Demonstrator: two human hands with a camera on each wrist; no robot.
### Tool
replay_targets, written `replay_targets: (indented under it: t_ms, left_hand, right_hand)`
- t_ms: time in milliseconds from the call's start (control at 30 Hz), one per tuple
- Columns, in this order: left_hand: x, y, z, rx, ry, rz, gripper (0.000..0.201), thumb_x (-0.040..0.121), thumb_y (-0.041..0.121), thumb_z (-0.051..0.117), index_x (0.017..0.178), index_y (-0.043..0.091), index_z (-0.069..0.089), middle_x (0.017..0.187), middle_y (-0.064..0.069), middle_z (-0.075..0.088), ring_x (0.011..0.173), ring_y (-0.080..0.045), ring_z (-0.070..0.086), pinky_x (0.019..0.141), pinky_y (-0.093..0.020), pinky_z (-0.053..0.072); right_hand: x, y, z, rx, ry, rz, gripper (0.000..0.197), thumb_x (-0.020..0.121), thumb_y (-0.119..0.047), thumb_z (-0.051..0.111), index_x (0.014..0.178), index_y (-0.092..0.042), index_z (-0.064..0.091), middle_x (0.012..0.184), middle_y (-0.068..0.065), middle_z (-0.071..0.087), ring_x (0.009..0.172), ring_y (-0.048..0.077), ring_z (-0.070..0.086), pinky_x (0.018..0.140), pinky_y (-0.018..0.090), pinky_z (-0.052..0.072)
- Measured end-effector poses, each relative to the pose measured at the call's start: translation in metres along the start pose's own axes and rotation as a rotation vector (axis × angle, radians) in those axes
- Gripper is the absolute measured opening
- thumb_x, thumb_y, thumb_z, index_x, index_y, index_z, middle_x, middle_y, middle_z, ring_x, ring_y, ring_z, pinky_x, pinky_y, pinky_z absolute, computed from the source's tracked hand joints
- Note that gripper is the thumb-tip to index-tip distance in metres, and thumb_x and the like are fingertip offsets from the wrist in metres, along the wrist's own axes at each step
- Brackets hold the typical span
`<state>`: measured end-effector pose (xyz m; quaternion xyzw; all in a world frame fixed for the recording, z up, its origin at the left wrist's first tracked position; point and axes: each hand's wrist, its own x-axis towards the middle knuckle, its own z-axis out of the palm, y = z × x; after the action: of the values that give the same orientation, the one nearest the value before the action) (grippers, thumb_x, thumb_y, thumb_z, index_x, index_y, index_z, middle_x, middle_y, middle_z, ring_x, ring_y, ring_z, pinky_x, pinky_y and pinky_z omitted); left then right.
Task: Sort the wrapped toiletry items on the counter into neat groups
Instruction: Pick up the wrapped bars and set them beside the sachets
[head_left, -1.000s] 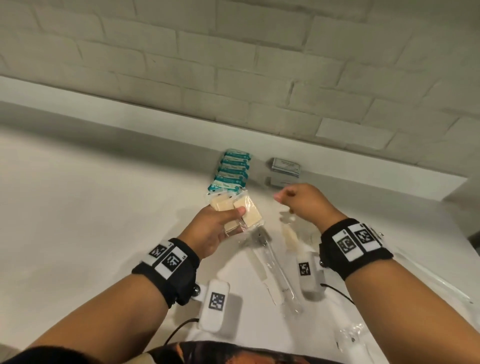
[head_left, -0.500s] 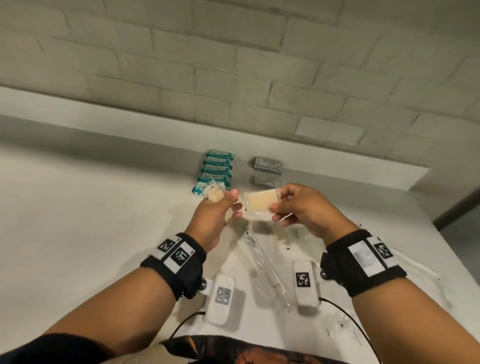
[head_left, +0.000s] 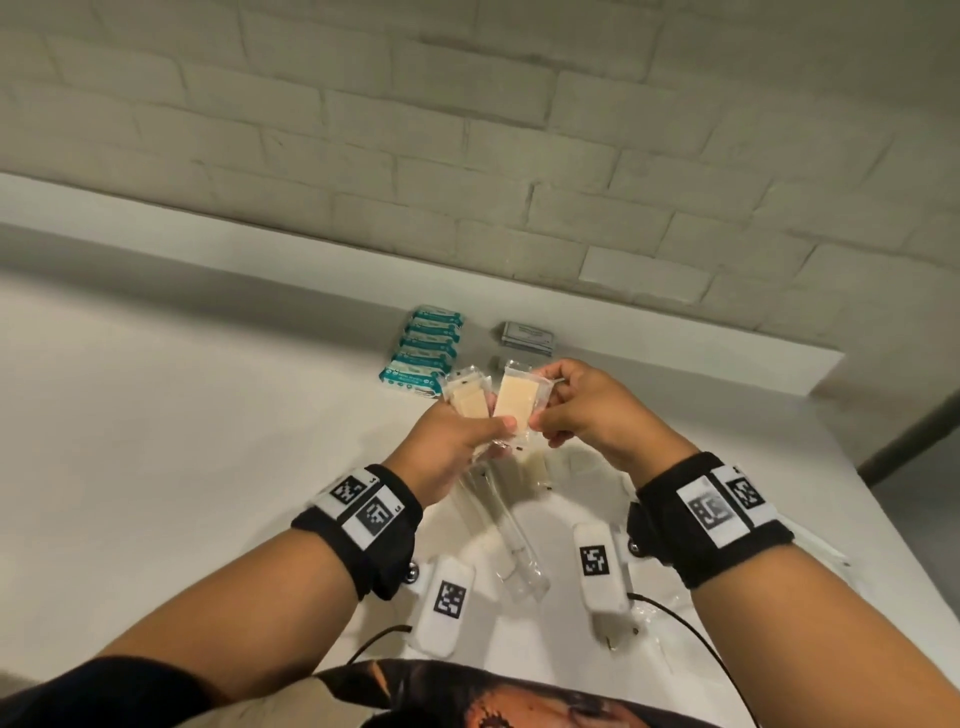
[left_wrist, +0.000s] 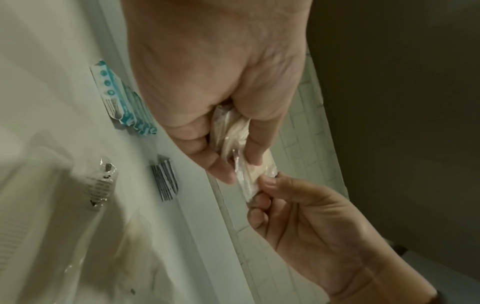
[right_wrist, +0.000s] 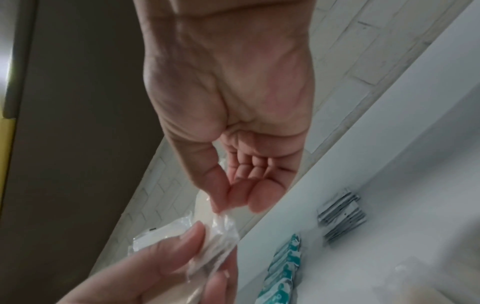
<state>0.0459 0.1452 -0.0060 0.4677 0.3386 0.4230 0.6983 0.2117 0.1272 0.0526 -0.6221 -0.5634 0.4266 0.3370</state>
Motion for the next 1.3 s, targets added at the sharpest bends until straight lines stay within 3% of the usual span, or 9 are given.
replay_targets:
  t_ms: [167,267,367,600,767,900,1100,1200,1300]
  left_hand:
    - [-0.010,0.005,0.014,0.153,0.089,0.013,0.023,0.081,-0.006,0.068,0.095,0.013,0.065,0.089,-0.006,0.071,0.081,-0.022,0.068,0.072,-0.032,0.058]
    - [-0.013,0.006,0.016,0.213,0.122,0.016,0.022,0.081,-0.004,0.069,0.094,0.014,0.065,0.089,-0.004,0.070,0.081,-0.020,0.068,0.073,-0.030,0.058]
    - [-0.015,0.006,0.020,0.198,0.145,0.025,0.027,0.082,-0.004,0.067,0.108,0.006,0.063,0.096,-0.008,0.070,0.082,-0.019,0.068,0.070,-0.028,0.058]
    - [-0.020,0.000,0.031,0.119,0.124,0.037,0.021,0.085,-0.003,0.062,0.093,0.016,0.065,0.090,-0.004,0.070,0.079,-0.016,0.067,0.067,-0.028,0.054]
    - [-0.022,0.002,0.035,0.207,0.185,0.022,0.030,0.083,-0.007,0.064,0.111,0.002,0.063,0.093,-0.009,0.069,0.079,-0.019,0.066,0.068,-0.028,0.058]
    - [-0.024,0.003,0.035,0.257,0.182,0.016,0.033,0.081,-0.008,0.065,0.113,0.000,0.062,0.095,-0.011,0.068,0.081,-0.020,0.066,0.068,-0.027,0.058]
    - [-0.027,-0.006,0.022,0.038,0.257,-0.036,0.019,0.087,-0.002,0.063,0.099,0.010,0.055,0.089,-0.007,0.060,0.079,-0.020,0.064,0.075,-0.033,0.058]
    - [-0.032,-0.007,0.012,-0.226,0.283,-0.082,0.024,0.092,-0.007,0.045,0.113,0.004,0.052,0.104,-0.014,0.060,0.092,-0.033,0.064,0.078,-0.037,0.058]
    - [-0.037,-0.008,0.001,-0.287,0.252,-0.119,0.034,0.092,-0.010,0.042,0.123,0.001,0.050,0.115,-0.019,0.065,0.099,-0.037,0.066,0.076,-0.037,0.061]
  right_hand:
    - [-0.002,-0.011,-0.016,-0.101,-0.035,-0.076,0.007,0.082,-0.010,0.073,0.082,-0.010,0.066,0.069,0.001,0.062,0.062,0.012,0.053,0.058,0.025,0.043]
    - [0.000,-0.014,-0.026,-0.225,-0.043,-0.084,0.019,0.076,-0.014,0.079,0.087,0.000,0.071,0.070,0.004,0.065,0.064,0.014,0.056,0.063,0.030,0.045]
    - [0.001,-0.014,-0.031,-0.326,-0.116,-0.064,0.016,0.076,-0.012,0.078,0.086,-0.001,0.071,0.070,0.007,0.066,0.062,0.013,0.058,0.064,0.030,0.046]
    - [0.006,-0.004,-0.035,-0.389,-0.205,-0.136,0.017,0.080,-0.011,0.074,0.068,-0.015,0.064,0.057,-0.006,0.061,0.053,0.005,0.053,0.048,0.012,0.039]
    - [0.009,0.000,-0.034,-0.267,-0.246,-0.216,0.009,0.082,-0.013,0.073,0.080,-0.013,0.064,0.067,-0.002,0.061,0.057,0.007,0.053,0.046,0.006,0.037]
    - [0.016,-0.001,-0.032,-0.229,-0.214,-0.240,0.011,0.079,-0.015,0.077,0.082,-0.006,0.072,0.064,-0.002,0.063,0.058,0.010,0.052,0.055,0.016,0.041]
    - [0.046,0.010,-0.039,-0.664,-0.012,-0.218,0.006,0.082,-0.020,0.073,0.081,-0.014,0.073,0.079,-0.002,0.066,0.076,0.015,0.059,0.064,0.025,0.041]
    - [0.064,0.023,-0.038,-0.777,-0.100,-0.103,0.016,0.089,-0.020,0.063,0.093,-0.007,0.072,0.095,0.007,0.069,0.093,0.024,0.063,0.075,0.029,0.044]
    - [0.080,0.037,-0.026,-0.901,-0.212,-0.056,0.027,0.094,-0.020,0.054,0.106,-0.001,0.068,0.111,0.016,0.067,0.090,0.024,0.056,0.075,0.028,0.040]
